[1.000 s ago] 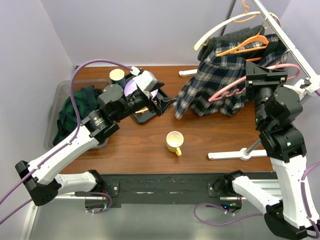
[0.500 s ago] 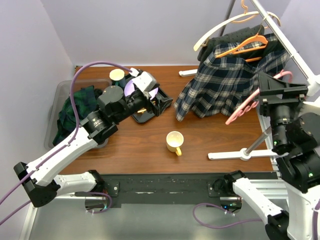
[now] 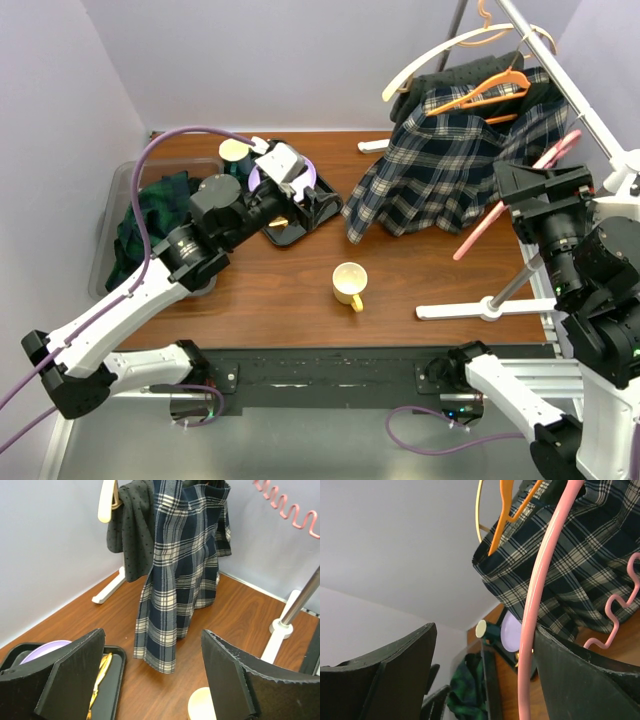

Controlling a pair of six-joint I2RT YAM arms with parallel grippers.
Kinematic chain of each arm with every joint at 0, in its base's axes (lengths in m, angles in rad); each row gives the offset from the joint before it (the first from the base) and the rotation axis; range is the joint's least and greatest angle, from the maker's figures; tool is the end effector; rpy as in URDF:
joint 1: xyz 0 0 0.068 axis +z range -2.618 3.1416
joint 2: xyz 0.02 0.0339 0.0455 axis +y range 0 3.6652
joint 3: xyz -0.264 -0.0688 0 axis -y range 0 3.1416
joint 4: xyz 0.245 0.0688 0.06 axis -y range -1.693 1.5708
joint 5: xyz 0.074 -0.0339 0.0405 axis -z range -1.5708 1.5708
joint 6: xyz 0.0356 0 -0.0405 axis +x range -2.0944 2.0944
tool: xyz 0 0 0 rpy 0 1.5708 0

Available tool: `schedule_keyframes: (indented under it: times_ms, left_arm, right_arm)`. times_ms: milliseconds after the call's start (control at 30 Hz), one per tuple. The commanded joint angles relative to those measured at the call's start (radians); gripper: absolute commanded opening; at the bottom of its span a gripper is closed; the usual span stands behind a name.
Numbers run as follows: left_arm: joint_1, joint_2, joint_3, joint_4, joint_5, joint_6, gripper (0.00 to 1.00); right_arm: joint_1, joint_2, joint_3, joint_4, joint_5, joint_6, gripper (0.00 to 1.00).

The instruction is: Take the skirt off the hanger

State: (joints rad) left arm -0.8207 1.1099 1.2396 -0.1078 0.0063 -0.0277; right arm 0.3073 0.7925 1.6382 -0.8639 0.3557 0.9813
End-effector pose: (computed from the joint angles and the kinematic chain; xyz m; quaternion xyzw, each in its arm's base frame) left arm 0.1685 -0.1811 0.4435 0.2721 0.6442 -0.2962 0.6505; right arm 0.0605 0.0062 0.5227 0.3492 0.6218 0.3133 0.6272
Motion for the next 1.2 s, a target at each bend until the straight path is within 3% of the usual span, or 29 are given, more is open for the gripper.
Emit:
schedule_keyframes:
  times_ms: [0,533,733,1000,1067,1167]
  left_arm:
    - [-0.005,-0.028,-0.011,-0.004,-0.043,0.055,0.82]
    - [-0.005,-0.032,-0.011,-0.05,-0.163,0.123,0.84]
    - [-0.005,-0.042,-0.038,-0.052,-0.195,0.146,0.84]
    - [-0.005,-0.067,-0.143,-0.024,-0.31,0.202,0.87]
    - [-0.006,-0.076,-0.175,-0.006,-0.316,0.21,0.99]
    - [-0.005,-0.1,-0.219,0.028,-0.312,0.219,1.0]
  right_arm:
    - [-0.002,0.025,0.028,-0.044,-0.043,-0.059,0.8]
    - [-0.002,0.036,0.107,-0.188,0.043,-0.204,0.8]
    - [-0.002,-0.032,0.094,-0.069,-0.058,-0.251,0.6]
    - [-0.002,0.14,0.316,-0.04,-0.266,-0.204,0.5]
    - [-0.002,0.2,0.339,-0.011,-0.267,-0.169,0.49]
    - [-0.002,0.253,0.336,0.063,-0.224,-0.126,0.5]
